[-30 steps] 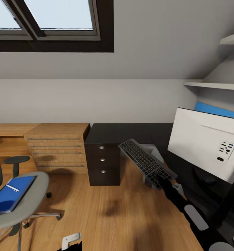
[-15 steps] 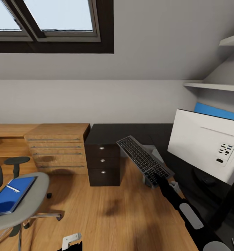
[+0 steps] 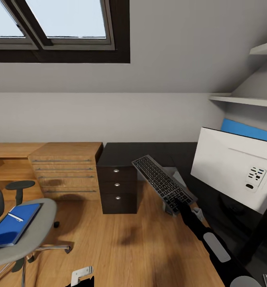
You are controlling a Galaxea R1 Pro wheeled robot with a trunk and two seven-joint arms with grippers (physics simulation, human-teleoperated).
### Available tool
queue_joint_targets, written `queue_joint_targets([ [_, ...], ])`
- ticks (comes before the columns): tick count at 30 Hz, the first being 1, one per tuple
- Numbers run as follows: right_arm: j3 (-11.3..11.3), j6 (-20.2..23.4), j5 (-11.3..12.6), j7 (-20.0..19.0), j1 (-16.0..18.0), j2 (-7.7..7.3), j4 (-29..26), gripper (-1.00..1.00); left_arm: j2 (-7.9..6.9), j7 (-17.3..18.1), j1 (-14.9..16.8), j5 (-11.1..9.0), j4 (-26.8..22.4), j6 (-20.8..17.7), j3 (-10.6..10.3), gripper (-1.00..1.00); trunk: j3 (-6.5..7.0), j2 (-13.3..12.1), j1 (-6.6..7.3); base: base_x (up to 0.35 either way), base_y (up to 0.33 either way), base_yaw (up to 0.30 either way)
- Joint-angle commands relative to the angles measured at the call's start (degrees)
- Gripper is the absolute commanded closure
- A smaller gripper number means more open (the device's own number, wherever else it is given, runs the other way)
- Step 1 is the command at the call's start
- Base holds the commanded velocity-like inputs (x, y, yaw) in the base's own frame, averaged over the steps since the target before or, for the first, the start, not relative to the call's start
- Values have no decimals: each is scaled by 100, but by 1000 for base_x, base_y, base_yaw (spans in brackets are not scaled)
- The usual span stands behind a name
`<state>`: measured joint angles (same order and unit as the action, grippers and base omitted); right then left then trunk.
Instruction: In the bedroom, organize the workspace by keeping the computer under the desk, ensuring the monitor is on the desk, placing the keyboard on the desk next to the monitor, placing the mouse on the desk next to the keyboard, moving the folder from the swivel chair onto the desk next to the mouse, stacking the notebook on top of the folder with the pen on top of the notebook, and positioning the swivel chair next to the desk.
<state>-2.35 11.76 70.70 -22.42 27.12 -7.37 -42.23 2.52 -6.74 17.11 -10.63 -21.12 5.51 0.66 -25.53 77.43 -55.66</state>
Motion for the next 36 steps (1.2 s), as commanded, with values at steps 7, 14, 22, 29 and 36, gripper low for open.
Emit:
queue_joint_targets([
  [7,-13,35,76,-30,4,-6,33,100,3,13,3,-36,3,13,6,-100,-6,3,0,0,0,0],
  [14,-11,30,76,-27,4,-9,36,100,-5,15,3,-36,3,12,10,-100,-6,3,0,0,0,0],
  [22,-19,32,84,-41,4,7,142,100,-6,15,3,-36,3,12,13,-100,-6,3,0,0,0,0],
  [29,-15,36,84,-43,4,8,161,100,-6,15,3,-36,3,12,13,-100,-6,3,0,0,0,0],
  [36,-22,33,85,-43,4,15,163,100,-6,15,3,-36,3,12,13,-100,-6,3,0,0,0,0],
])
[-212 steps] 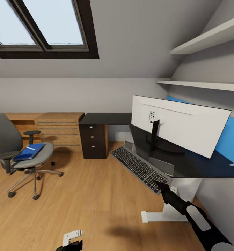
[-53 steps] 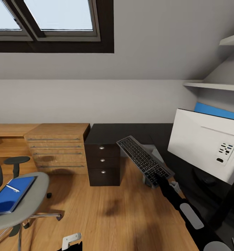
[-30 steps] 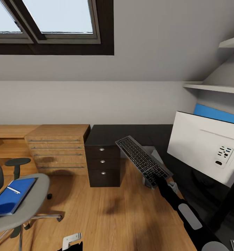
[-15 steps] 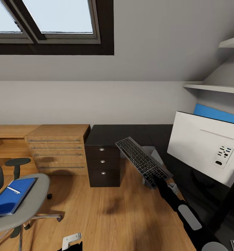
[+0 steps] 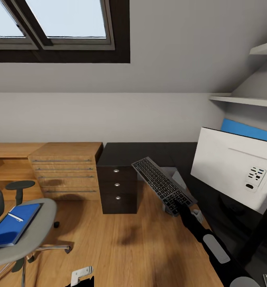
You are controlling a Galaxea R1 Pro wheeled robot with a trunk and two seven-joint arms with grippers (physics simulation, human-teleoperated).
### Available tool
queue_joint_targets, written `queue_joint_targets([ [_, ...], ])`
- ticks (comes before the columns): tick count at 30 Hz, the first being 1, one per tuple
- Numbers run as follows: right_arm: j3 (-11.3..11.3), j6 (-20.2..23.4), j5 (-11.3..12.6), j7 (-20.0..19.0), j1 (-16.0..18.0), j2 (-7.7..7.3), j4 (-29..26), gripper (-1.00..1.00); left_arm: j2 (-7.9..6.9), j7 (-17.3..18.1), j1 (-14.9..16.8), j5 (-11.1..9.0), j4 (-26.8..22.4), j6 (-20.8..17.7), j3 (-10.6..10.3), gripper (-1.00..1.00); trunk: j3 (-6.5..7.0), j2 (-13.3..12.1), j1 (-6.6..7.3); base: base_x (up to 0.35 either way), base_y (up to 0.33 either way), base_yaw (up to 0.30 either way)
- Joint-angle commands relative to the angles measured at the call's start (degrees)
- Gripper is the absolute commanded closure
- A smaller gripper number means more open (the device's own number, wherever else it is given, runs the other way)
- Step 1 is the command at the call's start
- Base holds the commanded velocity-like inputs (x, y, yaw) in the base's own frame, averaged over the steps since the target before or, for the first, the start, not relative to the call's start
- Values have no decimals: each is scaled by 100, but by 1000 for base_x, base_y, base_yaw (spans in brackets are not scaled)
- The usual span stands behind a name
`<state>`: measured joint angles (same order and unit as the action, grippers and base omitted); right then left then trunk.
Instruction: In the bedroom, organize the workspace by keeping the computer under the desk, ensuring the monitor is on the desk, placing the keyboard on the desk next to the monitor, placing the mouse on the desk next to the keyboard, moving the folder from the swivel chair onto the desk next to the mouse, stacking the notebook on top of the folder with the pen on top of the notebook, and positioning the swivel chair next to the desk.
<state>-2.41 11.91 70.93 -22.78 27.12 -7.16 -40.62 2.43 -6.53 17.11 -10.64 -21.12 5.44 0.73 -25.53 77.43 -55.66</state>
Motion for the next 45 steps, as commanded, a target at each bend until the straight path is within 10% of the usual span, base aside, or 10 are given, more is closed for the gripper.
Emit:
queue_joint_targets([
  [1,-16,17,62,-7,4,-2,1,100,3,-7,3,-35,2,19,6,-100,-6,3,0,0,0,0],
  [11,-6,0,59,-7,4,48,1,100,-6,-20,3,-35,2,19,6,-100,-6,3,0,0,0,0],
  [36,-1,-2511,60,1698,64,1026,-4,100,-4,-16,3,-37,2,24,6,-100,-6,3,0,0,0,0],
  [45,20,-2732,114,1717,64,1096,2,100,-6,-15,3,-36,2,29,14,-100,-6,3,0,94,0,0],
])
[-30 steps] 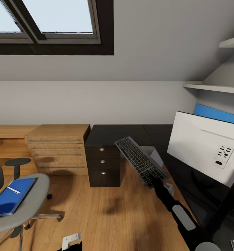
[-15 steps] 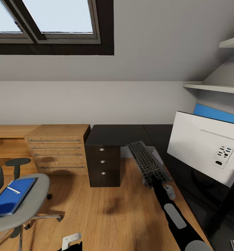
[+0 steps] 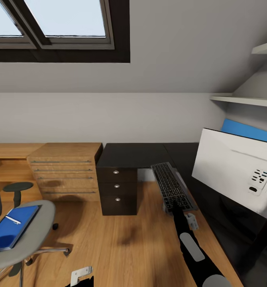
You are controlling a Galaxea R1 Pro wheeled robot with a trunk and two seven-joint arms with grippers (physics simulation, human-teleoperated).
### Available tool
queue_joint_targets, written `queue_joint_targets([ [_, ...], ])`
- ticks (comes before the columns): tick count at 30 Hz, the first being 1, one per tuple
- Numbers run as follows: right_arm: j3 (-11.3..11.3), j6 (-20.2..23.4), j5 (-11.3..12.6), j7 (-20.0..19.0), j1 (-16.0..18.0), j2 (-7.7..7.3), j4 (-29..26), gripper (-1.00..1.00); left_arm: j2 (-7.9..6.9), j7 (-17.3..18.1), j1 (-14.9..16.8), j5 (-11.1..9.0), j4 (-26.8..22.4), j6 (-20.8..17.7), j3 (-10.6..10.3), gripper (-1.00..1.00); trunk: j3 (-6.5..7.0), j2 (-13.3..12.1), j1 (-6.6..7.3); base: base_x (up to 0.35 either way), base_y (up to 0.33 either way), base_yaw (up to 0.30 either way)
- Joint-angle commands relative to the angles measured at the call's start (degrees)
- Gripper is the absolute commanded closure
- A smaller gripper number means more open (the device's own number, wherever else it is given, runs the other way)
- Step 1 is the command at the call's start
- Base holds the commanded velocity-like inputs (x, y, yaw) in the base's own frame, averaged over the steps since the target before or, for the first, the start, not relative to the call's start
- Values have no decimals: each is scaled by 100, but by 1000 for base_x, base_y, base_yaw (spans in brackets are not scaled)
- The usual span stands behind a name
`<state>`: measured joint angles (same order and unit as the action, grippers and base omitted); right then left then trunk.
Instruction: In the bedroom, organize the workspace by keeping the computer under the desk, ensuring the monitor is on the desk, placing the keyboard on the desk next to the monitor, placing the mouse on the desk next to the keyboard, moving the folder from the swivel chair onto the desk next to the mouse, stacking the notebook on top of the folder with the pen on top of the notebook, and positioning the swivel chair next to the desk.
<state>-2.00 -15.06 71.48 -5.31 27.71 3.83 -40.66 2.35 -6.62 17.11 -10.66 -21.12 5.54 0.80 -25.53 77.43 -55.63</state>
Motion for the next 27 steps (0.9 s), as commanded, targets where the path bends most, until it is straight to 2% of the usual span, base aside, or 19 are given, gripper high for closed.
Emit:
queue_joint_targets([
  [1,-15,-37,62,-34,3,-4,6,100,3,-6,3,-35,3,18,6,-100,-6,3,-3,287,0,0],
  [16,17,-41,68,-40,-2,-37,5,100,11,-14,3,-32,3,18,-1,-100,-6,3,-3,245,0,0],
  [27,8,-8,59,-40,-9,-69,5,100,11,-14,3,-32,3,18,-1,-100,-6,3,-3,38,0,0],
])
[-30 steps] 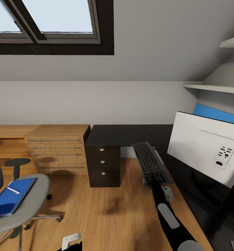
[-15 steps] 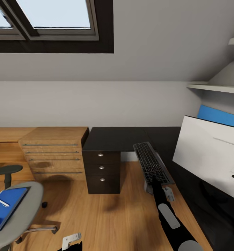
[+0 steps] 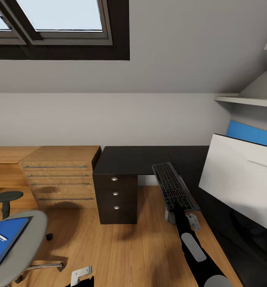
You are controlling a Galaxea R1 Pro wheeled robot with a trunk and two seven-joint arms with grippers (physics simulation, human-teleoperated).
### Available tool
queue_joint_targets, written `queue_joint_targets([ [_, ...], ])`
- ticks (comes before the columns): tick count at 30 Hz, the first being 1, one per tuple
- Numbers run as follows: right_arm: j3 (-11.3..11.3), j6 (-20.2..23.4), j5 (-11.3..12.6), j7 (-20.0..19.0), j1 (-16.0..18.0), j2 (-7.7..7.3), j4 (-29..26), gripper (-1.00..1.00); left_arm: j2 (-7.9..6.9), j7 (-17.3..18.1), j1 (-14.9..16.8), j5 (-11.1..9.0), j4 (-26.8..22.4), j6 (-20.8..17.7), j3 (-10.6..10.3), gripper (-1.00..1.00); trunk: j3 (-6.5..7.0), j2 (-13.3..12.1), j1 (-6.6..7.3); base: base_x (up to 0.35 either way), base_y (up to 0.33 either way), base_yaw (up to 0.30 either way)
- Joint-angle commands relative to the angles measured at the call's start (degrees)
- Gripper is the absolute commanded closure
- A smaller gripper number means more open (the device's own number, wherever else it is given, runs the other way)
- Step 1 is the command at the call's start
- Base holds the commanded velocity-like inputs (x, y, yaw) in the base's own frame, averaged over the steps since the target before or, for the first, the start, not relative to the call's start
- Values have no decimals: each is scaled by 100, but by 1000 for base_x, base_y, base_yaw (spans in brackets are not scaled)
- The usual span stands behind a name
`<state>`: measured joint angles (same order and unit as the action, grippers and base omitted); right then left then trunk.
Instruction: In the bedroom, organize the workspace by keeping the computer under the desk, ensuring the monitor is on the desk, placing the keyboard on the desk next to the monitor, placing the mouse on the desk next to the keyboard, moving the folder from the swivel chair onto the desk next to the mouse, stacking the notebook on top of the folder with the pen on top of the notebook, and positioning the swivel chair next to the desk.
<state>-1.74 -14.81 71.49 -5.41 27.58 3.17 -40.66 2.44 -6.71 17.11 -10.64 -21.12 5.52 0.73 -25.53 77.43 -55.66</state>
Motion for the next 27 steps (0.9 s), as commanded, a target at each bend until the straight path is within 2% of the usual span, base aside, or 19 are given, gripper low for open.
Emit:
queue_joint_targets([
  [1,-19,-33,58,-31,4,-2,6,100,3,-6,3,-35,3,19,6,-100,-6,3,0,2,0,0],
  [9,-13,-53,50,-18,2,-4,12,100,3,-3,3,-35,3,19,6,-100,-6,3,0,3,0,0],
  [20,-2,-66,47,3,2,-9,14,100,3,3,3,-35,3,27,6,-100,-6,3,0,129,0,0],
  [27,-9,-61,40,-35,2,-11,13,100,3,3,3,-35,3,19,6,-100,-6,3,0,29,0,0],
])
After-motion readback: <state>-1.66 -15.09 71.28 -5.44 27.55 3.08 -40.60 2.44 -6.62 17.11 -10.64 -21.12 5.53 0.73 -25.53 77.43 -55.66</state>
